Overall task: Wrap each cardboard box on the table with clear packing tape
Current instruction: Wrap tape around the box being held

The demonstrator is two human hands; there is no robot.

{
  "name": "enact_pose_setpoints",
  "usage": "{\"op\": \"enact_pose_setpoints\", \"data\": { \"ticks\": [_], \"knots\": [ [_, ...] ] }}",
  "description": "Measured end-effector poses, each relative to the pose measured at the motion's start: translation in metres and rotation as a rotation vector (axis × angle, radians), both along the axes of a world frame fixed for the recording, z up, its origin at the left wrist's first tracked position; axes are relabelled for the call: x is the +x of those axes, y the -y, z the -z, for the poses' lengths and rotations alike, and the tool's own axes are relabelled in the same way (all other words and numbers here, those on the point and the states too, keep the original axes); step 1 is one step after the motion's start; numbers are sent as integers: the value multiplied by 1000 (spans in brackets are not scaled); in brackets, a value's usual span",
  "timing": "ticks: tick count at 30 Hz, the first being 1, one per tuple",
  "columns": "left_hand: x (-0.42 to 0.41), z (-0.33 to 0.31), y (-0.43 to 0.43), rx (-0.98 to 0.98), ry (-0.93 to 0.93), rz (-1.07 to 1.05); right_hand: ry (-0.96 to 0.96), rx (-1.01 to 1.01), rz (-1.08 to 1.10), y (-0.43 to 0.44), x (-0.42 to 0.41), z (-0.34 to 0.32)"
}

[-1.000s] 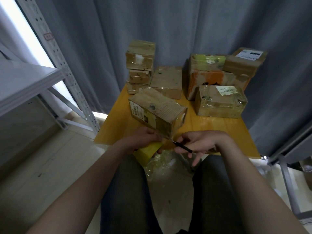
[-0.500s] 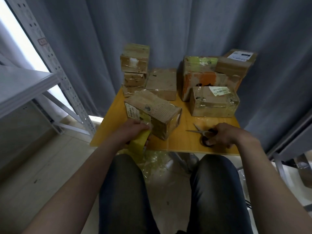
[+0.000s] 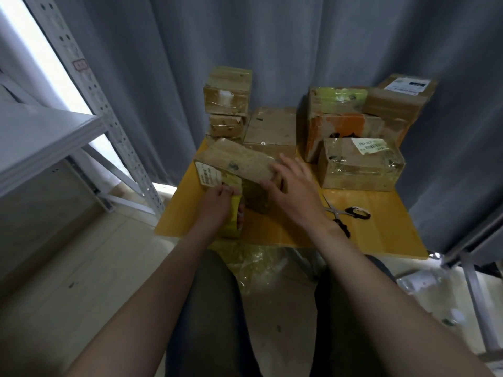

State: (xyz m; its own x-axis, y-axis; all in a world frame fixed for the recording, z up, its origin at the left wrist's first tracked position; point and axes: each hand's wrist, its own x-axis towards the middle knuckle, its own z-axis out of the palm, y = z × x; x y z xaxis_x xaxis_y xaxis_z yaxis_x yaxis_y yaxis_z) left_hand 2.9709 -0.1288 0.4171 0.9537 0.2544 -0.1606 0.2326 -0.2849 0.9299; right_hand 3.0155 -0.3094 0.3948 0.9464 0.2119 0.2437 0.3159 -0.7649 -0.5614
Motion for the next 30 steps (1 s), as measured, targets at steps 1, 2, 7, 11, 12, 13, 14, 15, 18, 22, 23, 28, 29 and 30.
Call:
{"op": "enact_pose_setpoints", "data": {
  "ticks": [1,2,7,11,12,13,14,15,18,22,23,28,29,30],
  "knots": [
    [1,0,-1,8,0,0,-14,-27,-20,-3,2,5],
    [1,1,0,-5,-4,0,-26,-41,-29,-5,3,10],
    [6,2,2,32,-20,-1,78,-31,32,-18,22,3],
    [19,5,-3,111,-35,-7,26,-55,-111,-35,41,4],
    [20,4,-3,113,-46,-12,38,-80,-126,-37,42,10],
    [22,5,-4,117,-51,-11,55,-109,-129,-36,42,15],
    [24,7,-5,122,-57,-4,72,-142,-130,-34,42,18],
    [25,8,-6,135,-64,2,82,-172,-142,-31,43,20],
    [25,5,-6,159,-77,5,67,-214,-214,-22,45,17],
    [23,3,-5,154,-70,13,-8,-231,-279,-18,46,11],
    [20,2,-4,150,-59,12,-4,-235,-284,-18,46,9],
    [5,-8,-2,39,-55,35,14,-235,-288,-14,41,-10],
    [1,-10,-2,3,-68,45,10,-246,-300,-11,39,-13],
    [-2,-11,-4,-32,-79,62,-3,-251,-315,-8,36,-15]
  ]
}}
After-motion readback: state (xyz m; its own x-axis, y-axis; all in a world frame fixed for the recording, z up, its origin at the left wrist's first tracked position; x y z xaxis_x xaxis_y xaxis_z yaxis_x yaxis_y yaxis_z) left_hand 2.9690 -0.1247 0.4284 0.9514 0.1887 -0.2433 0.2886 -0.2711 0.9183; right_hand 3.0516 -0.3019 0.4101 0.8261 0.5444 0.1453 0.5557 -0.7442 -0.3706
